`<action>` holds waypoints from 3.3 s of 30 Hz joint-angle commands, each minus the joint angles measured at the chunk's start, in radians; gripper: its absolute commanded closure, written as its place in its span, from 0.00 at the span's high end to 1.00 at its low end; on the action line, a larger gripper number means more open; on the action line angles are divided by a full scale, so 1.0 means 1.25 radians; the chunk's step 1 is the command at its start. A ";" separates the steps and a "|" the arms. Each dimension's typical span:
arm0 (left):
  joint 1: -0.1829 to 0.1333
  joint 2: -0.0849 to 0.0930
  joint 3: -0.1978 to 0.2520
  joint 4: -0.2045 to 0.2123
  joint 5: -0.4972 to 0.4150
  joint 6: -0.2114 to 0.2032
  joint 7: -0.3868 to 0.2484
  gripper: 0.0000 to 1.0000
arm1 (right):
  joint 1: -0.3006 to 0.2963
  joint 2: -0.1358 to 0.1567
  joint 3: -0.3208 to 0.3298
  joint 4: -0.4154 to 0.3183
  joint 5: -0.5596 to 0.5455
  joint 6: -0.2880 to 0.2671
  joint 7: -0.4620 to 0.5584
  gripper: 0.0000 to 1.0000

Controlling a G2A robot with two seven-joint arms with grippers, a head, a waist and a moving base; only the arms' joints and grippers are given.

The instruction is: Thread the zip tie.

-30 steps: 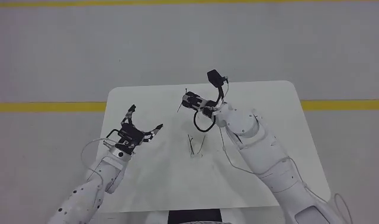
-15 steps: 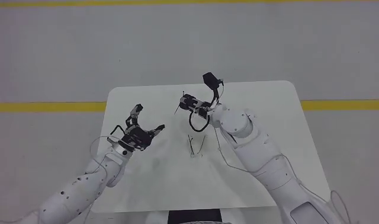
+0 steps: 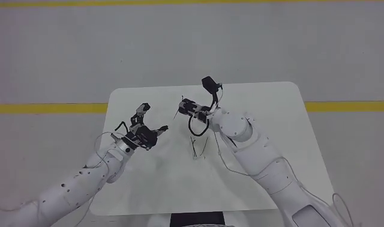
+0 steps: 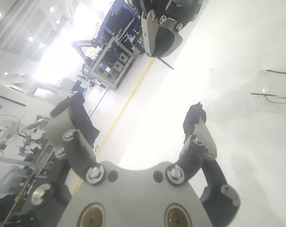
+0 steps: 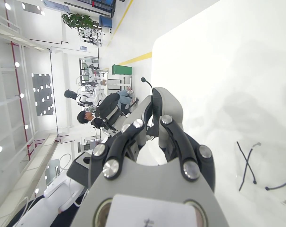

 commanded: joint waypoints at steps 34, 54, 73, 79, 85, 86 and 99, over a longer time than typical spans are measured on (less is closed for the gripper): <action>-0.272 0.012 0.298 0.072 0.000 0.000 -0.010 0.93 | 0.038 -0.039 -0.027 0.095 0.067 0.000 -0.083 0.00; -0.302 -0.005 0.298 0.097 0.000 0.000 0.031 0.34 | 0.061 -0.058 -0.024 0.127 0.068 0.000 -0.084 0.00; -0.314 -0.025 0.305 0.128 0.000 0.000 0.048 0.20 | 0.068 -0.067 -0.012 0.139 0.073 0.000 -0.066 0.00; -0.313 -0.030 0.301 0.136 0.000 0.000 0.055 0.15 | 0.071 -0.069 -0.010 0.144 0.069 0.000 -0.058 0.00; -0.317 -0.035 0.304 0.141 0.000 0.000 0.056 0.15 | 0.071 -0.071 -0.008 0.143 0.069 0.000 -0.050 0.00; -0.317 -0.036 0.304 0.141 0.000 0.000 0.055 0.16 | 0.070 -0.072 -0.007 0.142 0.070 0.000 -0.049 0.00; -0.318 -0.042 0.303 0.150 0.000 0.000 0.052 0.00 | 0.061 -0.073 0.002 0.129 0.067 0.000 -0.039 0.00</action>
